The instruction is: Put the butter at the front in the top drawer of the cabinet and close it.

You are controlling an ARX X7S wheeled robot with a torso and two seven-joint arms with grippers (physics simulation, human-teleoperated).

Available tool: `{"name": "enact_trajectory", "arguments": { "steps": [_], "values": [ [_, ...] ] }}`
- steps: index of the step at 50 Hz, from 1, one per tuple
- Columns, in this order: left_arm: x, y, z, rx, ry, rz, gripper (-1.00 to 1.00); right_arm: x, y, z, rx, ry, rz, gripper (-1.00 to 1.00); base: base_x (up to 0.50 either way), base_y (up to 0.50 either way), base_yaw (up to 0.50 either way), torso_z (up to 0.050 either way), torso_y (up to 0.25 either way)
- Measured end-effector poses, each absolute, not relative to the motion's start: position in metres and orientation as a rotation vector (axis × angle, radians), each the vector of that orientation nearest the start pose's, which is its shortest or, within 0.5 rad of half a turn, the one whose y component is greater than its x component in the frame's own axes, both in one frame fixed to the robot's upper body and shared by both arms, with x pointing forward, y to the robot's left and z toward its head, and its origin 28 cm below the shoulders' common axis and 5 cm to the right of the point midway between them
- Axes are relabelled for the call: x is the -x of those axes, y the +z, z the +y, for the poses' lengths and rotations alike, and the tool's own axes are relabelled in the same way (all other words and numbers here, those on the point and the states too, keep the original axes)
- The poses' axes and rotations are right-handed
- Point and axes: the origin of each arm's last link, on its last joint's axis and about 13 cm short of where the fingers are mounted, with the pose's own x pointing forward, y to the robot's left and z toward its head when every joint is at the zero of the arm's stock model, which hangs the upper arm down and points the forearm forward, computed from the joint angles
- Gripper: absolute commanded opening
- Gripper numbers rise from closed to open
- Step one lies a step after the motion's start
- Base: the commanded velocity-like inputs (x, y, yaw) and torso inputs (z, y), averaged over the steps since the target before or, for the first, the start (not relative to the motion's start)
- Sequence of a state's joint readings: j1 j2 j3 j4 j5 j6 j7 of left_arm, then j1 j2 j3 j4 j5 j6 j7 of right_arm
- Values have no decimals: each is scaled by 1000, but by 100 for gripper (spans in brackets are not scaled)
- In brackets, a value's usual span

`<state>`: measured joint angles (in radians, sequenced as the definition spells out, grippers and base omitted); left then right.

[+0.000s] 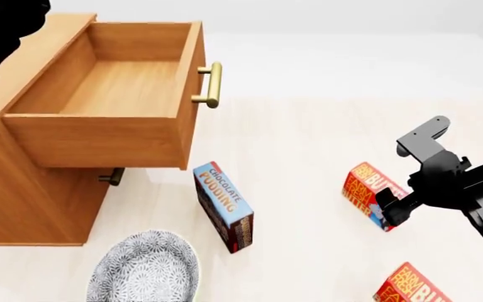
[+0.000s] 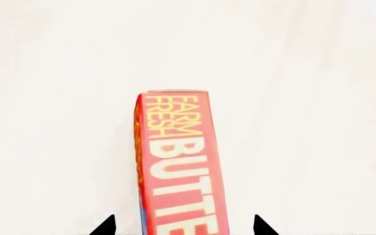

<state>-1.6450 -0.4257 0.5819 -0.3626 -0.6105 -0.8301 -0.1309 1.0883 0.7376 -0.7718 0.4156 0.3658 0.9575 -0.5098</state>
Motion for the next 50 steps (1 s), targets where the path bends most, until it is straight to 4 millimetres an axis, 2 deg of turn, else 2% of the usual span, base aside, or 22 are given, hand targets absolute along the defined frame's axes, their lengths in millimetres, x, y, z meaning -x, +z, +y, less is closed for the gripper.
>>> {"name": "enact_trajectory", "arguments": {
  "steps": [35, 50],
  "values": [
    [-358, 400, 255, -256, -43, -229, 100, -325, 187, -277, 469, 240, 773, 100, 0, 0, 0, 0, 0],
    [-359, 399, 255, -262, -45, -222, 100, -325, 186, -277, 466, 240, 774, 100, 0, 0, 0, 0, -79]
  ]
}}
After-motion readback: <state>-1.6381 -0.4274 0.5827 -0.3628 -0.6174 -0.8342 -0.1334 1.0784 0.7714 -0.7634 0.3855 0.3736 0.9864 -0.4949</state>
